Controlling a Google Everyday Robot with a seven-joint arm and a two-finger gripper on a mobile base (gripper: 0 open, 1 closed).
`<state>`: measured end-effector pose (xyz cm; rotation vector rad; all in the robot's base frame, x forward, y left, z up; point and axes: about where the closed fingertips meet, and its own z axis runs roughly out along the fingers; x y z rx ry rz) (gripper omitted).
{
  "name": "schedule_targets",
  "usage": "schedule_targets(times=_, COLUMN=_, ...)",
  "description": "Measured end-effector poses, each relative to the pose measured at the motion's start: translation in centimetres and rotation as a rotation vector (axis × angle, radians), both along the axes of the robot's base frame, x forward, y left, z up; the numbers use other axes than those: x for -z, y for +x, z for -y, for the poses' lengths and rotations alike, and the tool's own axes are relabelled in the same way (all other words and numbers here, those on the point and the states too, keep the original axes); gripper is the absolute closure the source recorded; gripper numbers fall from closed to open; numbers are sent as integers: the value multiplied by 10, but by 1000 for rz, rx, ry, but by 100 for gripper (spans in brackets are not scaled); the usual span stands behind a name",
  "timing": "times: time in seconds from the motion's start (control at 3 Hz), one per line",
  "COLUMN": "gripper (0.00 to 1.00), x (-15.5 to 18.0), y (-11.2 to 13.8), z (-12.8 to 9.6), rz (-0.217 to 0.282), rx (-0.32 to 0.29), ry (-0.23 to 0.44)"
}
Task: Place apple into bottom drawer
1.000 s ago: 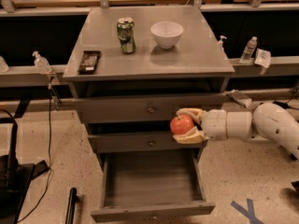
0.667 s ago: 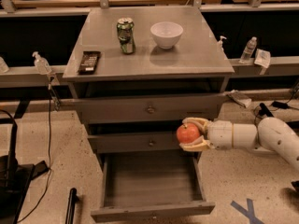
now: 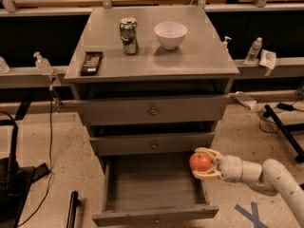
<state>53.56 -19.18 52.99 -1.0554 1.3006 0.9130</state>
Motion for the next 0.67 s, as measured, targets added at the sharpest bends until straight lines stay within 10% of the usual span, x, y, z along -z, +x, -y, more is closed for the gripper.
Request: schedule_targets(times=0.67, gripper=100, x=31, y=-5, z=-1, rz=-33, rx=0, ry=49)
